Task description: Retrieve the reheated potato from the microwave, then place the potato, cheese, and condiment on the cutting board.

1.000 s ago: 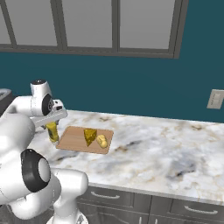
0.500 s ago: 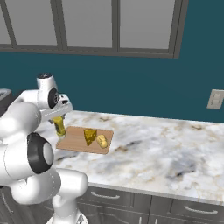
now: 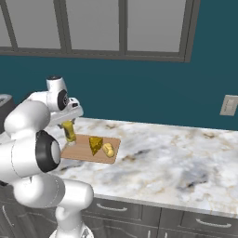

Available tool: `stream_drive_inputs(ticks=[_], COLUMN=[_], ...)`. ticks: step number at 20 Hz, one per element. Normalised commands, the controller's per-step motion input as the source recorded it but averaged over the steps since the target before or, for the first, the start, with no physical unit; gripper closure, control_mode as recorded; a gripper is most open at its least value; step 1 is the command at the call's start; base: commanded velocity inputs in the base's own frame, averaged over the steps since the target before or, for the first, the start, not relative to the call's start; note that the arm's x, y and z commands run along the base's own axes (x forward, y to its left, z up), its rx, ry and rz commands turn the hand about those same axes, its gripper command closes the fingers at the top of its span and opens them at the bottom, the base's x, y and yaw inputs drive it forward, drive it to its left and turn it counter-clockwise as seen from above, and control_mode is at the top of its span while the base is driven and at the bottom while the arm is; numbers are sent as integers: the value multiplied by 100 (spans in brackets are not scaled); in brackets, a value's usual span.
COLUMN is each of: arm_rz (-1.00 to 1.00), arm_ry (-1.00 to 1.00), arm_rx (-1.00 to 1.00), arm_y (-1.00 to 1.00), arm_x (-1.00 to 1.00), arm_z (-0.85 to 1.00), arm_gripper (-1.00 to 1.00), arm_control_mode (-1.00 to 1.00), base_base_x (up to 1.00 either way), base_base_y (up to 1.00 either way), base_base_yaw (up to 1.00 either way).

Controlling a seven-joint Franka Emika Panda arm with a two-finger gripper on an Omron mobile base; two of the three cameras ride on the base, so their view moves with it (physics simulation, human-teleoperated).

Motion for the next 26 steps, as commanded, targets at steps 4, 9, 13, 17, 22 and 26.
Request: stream_drive_inputs(ticks=[4, 9, 13, 17, 22, 26], arm_rz=[0, 0, 0, 0, 2, 2], arm_ry=[4, 2, 0, 0, 0, 0], arm_rx=[0, 0, 0, 0, 0, 0], arm_y=[-13, -3, 0, -1, -6, -6], arm_x=[9, 2, 1, 2, 0, 0], arm_z=[-17, -26, -21, -20, -19, -13], arm_gripper=[100, 100, 100, 100, 100, 100], arm_control_mode=[-100, -100, -100, -100, -100, -100], base_base_x=[0, 0, 0, 0, 0, 0], base_base_y=[0, 0, 0, 0, 0, 0], base_base_yaw=[0, 0, 0, 0, 0, 0])
